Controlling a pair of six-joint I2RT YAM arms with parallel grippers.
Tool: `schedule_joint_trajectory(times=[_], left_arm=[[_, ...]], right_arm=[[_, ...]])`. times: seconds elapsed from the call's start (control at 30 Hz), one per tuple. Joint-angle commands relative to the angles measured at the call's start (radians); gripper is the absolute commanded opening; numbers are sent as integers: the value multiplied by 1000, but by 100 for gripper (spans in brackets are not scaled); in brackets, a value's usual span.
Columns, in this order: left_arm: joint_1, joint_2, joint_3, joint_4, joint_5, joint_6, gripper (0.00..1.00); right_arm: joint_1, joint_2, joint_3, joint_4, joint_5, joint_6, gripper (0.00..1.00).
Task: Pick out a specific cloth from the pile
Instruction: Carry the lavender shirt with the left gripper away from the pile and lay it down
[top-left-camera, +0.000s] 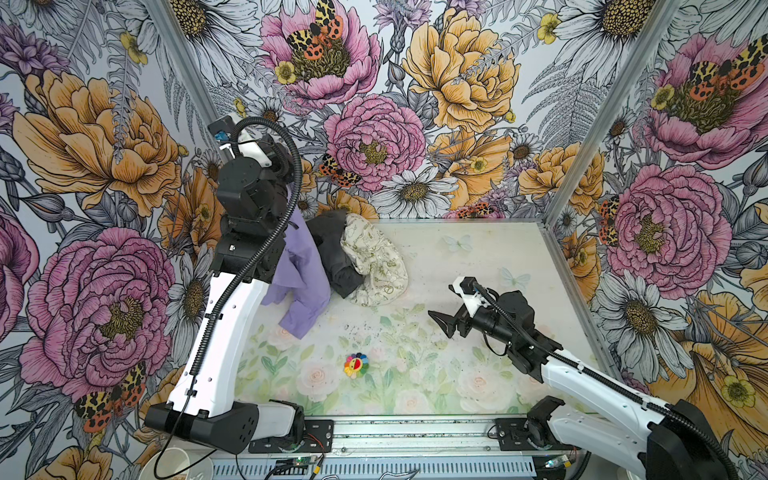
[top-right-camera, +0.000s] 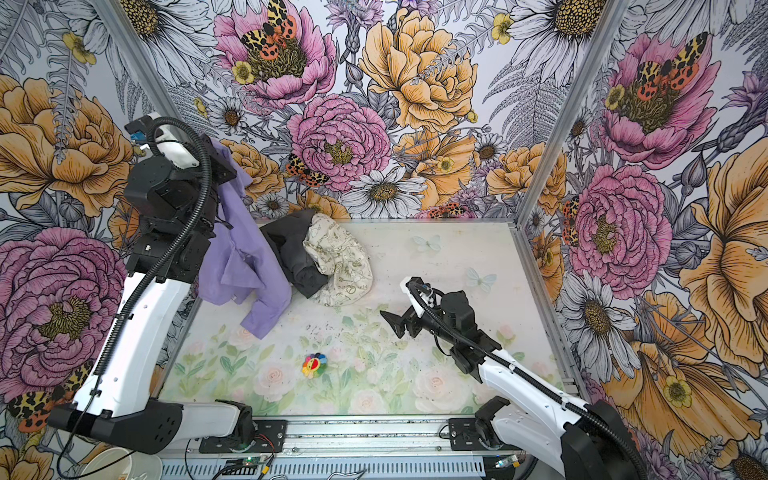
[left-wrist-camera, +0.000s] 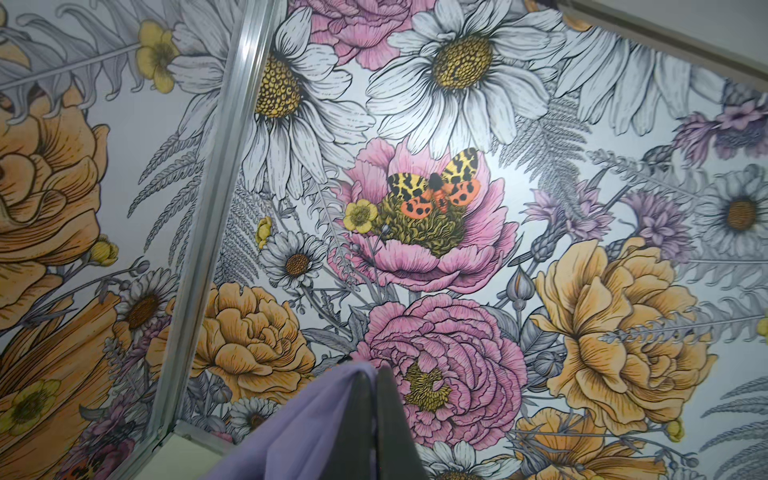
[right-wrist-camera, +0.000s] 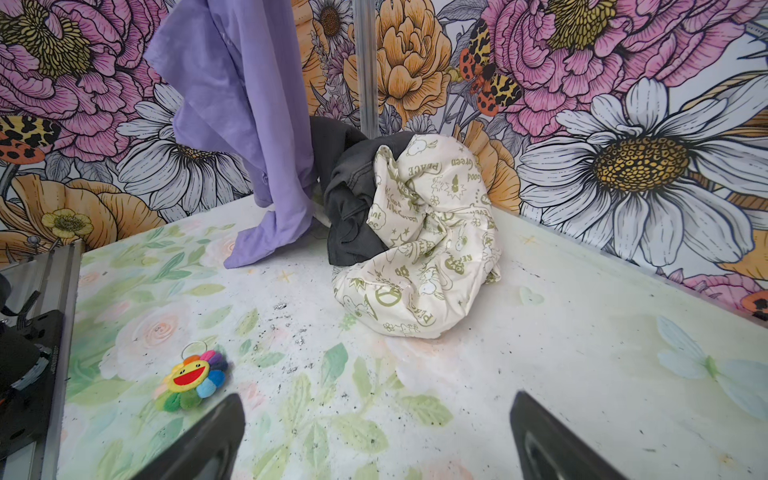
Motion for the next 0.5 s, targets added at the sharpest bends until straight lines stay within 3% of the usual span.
schedule_joint_trajectory(times=[0.0, 0.2, 0.47], left_arm=[[-74, 37, 88, 9, -13, 91, 0], [-208, 146, 174, -47, 52, 111, 0], [-334, 254, 148, -54, 127, 72, 0]], right_arm=[[7, -9, -7, 22, 35, 0, 99], [7, -42, -25, 30, 106, -3, 99], [7, -126, -76, 60, 256, -6, 99]])
